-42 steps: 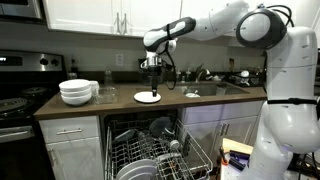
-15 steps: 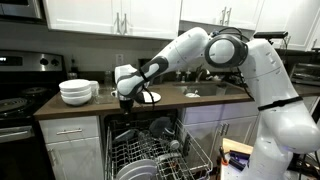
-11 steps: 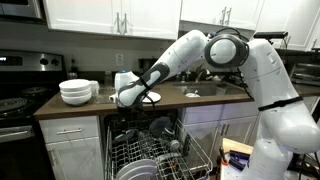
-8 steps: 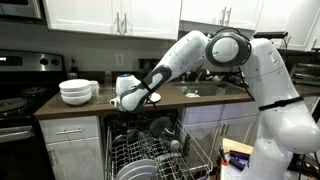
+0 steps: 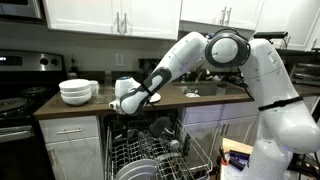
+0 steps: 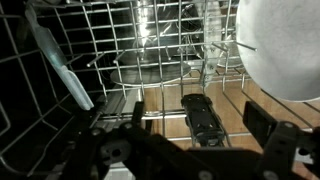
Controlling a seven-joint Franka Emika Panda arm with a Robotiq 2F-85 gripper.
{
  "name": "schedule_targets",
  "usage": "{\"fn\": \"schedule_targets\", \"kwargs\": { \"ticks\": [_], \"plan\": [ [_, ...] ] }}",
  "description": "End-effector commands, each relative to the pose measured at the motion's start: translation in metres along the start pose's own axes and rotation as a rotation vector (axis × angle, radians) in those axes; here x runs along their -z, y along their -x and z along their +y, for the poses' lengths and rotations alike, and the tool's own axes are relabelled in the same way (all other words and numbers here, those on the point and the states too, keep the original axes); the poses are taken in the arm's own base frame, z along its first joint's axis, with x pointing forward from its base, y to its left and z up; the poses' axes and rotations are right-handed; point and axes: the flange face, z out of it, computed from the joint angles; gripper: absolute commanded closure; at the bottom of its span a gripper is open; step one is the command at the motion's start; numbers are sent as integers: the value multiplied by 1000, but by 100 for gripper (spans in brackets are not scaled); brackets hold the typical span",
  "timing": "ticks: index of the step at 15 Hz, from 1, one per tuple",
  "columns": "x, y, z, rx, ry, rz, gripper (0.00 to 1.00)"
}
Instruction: Get the rightmost plate on the plate dryer and put it on top of the white plate
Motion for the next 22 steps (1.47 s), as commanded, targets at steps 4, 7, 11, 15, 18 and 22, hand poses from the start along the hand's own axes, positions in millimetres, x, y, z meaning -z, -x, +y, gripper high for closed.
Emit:
{"fn": "schedule_targets", "kwargs": {
  "ticks": [4,7,11,15,18,22],
  "plan": [
    [-18,-24,-63,158,23,-42,0],
    [-13,-28,-85,186,14,-32,0],
    [-18,-27,-97,194,9,-44,0],
    [-28,-19,-103,190,-18,-82,0],
    [-33,-13,-106,190,-41,-99,0],
    [-35,-9,-108,189,-57,-111,0]
  ]
}}
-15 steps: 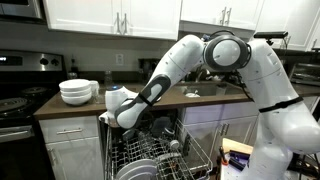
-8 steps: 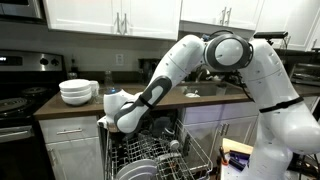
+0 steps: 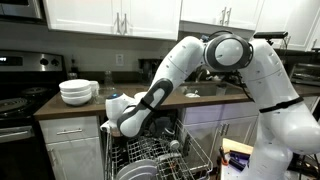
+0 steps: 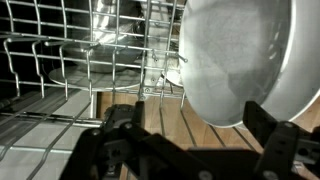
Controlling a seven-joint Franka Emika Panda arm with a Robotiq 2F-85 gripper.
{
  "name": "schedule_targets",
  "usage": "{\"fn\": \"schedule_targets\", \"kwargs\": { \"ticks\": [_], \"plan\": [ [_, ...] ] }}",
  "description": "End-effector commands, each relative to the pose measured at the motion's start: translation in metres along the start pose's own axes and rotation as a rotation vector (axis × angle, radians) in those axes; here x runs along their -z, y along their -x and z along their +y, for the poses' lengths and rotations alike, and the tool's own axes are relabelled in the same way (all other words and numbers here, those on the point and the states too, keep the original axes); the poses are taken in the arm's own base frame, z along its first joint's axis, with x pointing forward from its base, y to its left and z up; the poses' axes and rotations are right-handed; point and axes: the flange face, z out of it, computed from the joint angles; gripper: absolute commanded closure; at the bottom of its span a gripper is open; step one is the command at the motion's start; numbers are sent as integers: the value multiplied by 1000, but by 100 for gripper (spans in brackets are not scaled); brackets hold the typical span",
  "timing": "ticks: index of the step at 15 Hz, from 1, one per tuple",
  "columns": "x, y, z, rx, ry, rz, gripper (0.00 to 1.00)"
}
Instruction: Get the rightmost plate on the plate dryer and put it on top of the white plate
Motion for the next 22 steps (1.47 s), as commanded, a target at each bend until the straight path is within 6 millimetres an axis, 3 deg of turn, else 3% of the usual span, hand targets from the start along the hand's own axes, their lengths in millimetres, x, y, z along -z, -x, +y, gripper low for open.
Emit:
{"fn": "schedule_targets", "kwargs": {
  "ticks": [1,9,10,15,22],
  "plan": [
    [8,7,-6,-16,-15,-14,0],
    [27,3,-18,18,-3,-13,0],
    [15,-5,-10,16,-10,-9,0],
    [22,-6,-17,18,1,-15,0],
    [15,-3,-19,-10,-11,-52,0]
  ]
}}
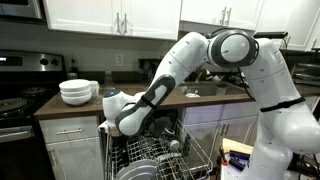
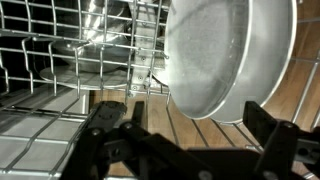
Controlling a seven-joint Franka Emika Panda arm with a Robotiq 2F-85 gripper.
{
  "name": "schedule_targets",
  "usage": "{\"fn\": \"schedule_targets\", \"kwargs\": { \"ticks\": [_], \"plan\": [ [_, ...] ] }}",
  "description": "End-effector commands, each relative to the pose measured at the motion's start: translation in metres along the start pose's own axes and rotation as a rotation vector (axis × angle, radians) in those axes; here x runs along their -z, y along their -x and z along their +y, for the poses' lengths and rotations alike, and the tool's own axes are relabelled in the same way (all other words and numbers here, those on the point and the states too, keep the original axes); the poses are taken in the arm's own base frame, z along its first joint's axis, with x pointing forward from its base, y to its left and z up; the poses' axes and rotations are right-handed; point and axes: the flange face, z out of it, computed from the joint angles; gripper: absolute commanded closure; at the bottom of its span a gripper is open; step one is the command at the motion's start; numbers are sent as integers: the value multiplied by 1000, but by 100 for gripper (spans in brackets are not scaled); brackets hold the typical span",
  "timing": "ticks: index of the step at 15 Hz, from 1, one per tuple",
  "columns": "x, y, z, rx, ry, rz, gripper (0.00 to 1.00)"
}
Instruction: Get the rightmost plate on the plate dryer and put it on top of the white plate
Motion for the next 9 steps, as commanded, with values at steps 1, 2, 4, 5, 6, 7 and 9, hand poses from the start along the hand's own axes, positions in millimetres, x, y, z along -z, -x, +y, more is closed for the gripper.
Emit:
{"fn": "schedule_targets", "kwargs": {
  "ticks": [1,2,4,5,6,7,9],
  "plan": [
    [-4,5,1,-39,1,-36,0],
    [-6,7,2,-48,-2,-41,0],
    [-11,10,4,-55,-14,-49,4],
    [-13,10,5,-56,-20,-52,6],
    [-15,11,6,-55,-23,-55,12],
    [-17,11,6,-55,-27,-59,21],
    [-19,11,6,-55,-36,-66,40]
  ]
}}
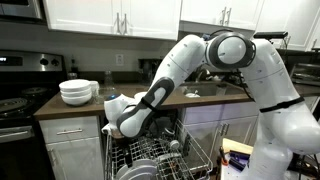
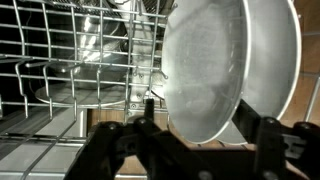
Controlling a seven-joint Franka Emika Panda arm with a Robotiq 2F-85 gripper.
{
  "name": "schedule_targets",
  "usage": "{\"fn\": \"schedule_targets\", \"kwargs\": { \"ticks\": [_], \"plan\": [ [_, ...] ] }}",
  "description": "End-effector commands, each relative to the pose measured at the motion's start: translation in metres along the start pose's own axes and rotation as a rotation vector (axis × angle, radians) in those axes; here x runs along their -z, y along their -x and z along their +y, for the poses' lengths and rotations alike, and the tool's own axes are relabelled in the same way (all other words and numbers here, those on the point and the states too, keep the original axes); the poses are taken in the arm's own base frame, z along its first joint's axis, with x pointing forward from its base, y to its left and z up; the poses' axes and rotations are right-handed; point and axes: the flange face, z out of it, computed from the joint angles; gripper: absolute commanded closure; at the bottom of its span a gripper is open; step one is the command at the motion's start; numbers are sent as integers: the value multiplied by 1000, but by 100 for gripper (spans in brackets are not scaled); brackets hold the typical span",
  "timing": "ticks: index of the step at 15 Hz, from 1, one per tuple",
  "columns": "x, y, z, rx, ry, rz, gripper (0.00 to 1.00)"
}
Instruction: Get the rightmost plate on the plate dryer and put it on top of the white plate
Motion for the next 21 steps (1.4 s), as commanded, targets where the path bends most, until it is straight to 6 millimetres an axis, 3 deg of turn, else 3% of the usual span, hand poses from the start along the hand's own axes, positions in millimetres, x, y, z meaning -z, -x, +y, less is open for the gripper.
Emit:
{"fn": "schedule_targets", "kwargs": {
  "ticks": [1,3,5,6,9,12,21],
  "plan": [
    [-2,1,0,-15,-21,-23,48],
    [0,2,-1,-10,-37,-35,48],
    [2,2,-2,-6,-59,-45,57],
    [3,3,-3,-3,-73,-47,71],
    [7,2,-5,1,-106,-43,92],
    [16,5,-7,0,-134,-31,97],
    [50,18,-4,-80,-134,-54,93]
  ]
}}
